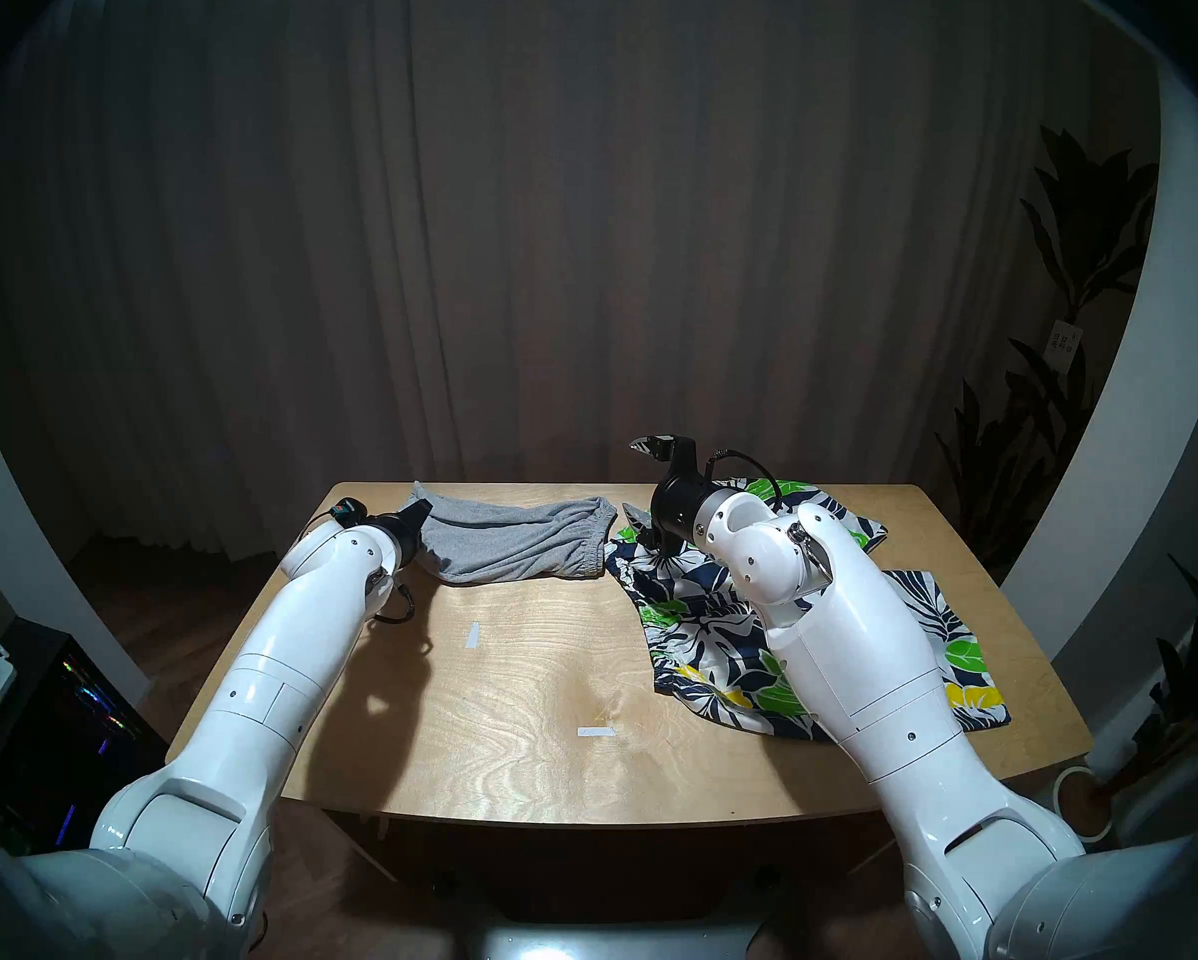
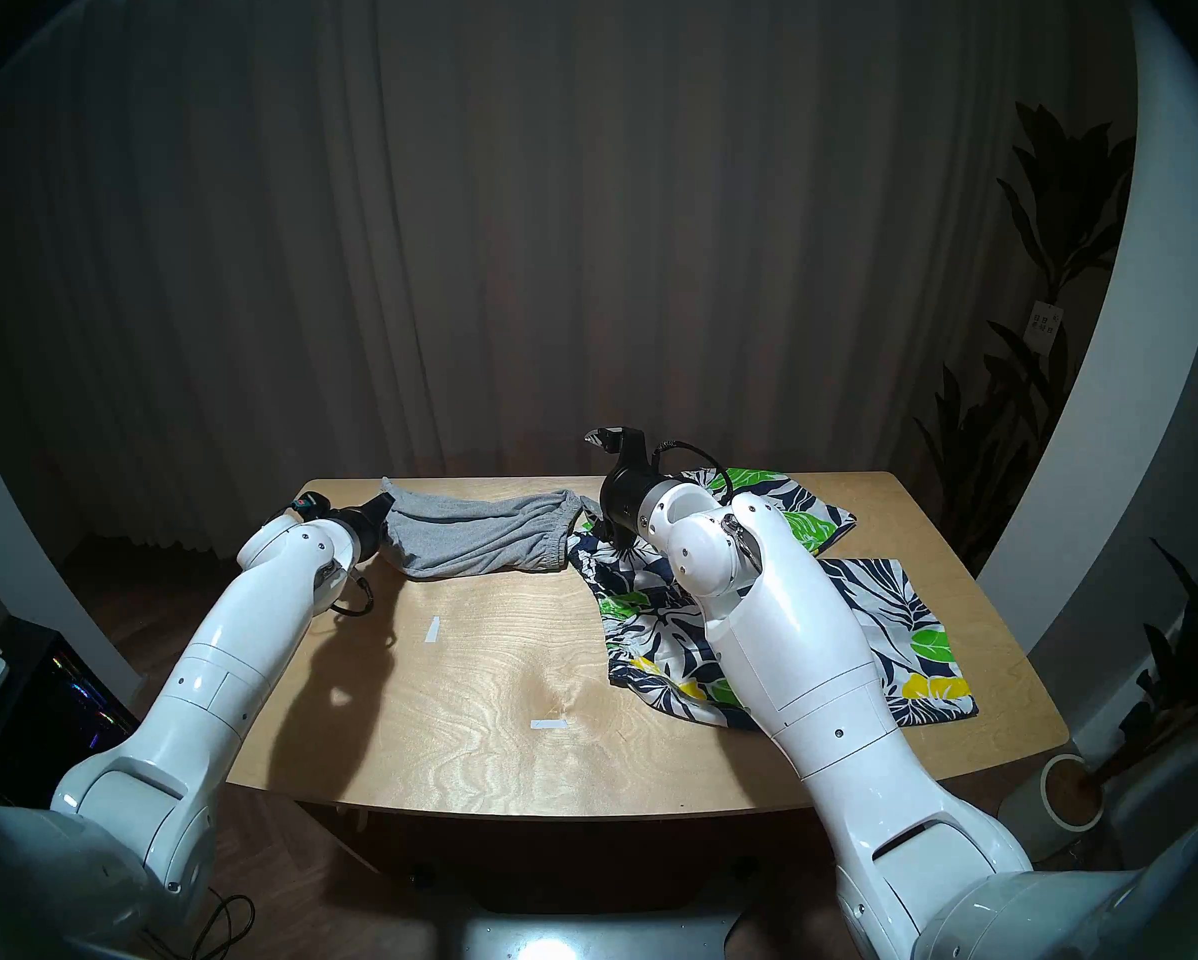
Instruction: Fold pants twice and stack them
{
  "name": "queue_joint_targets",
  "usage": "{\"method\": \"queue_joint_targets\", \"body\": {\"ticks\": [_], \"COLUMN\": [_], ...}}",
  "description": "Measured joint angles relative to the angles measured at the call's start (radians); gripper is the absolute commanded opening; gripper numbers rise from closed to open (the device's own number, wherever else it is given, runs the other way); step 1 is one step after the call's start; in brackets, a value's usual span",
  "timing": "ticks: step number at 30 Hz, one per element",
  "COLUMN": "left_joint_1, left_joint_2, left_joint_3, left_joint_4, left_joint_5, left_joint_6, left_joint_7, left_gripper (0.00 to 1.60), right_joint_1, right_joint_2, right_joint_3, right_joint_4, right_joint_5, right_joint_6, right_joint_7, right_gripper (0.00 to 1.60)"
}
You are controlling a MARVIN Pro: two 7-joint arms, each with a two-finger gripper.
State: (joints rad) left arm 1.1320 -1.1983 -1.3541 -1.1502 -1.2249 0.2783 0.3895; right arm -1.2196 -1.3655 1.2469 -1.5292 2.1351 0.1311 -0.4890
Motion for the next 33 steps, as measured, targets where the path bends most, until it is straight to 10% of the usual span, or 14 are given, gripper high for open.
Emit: {"method": "queue_joint_targets", "body": {"ticks": [33], "left_joint_1": [-0.157], "left_joint_2": [-0.092], "left_joint_3": [0.268], "left_joint_4": [0.073], "left_joint_5": [0.177], "left_joint_6": [0.024], "left_joint_7": [-0.012], "left_gripper": [0.00], "right_joint_1": [-0.088], "right_joint_2": [0.028], "right_joint_3": [0.092], "right_joint_4": [-0.041], "right_joint_5": [0.053], "right_joint_6": [-0.012], "right_joint_7": [0.040], "right_gripper": [1.60]}}
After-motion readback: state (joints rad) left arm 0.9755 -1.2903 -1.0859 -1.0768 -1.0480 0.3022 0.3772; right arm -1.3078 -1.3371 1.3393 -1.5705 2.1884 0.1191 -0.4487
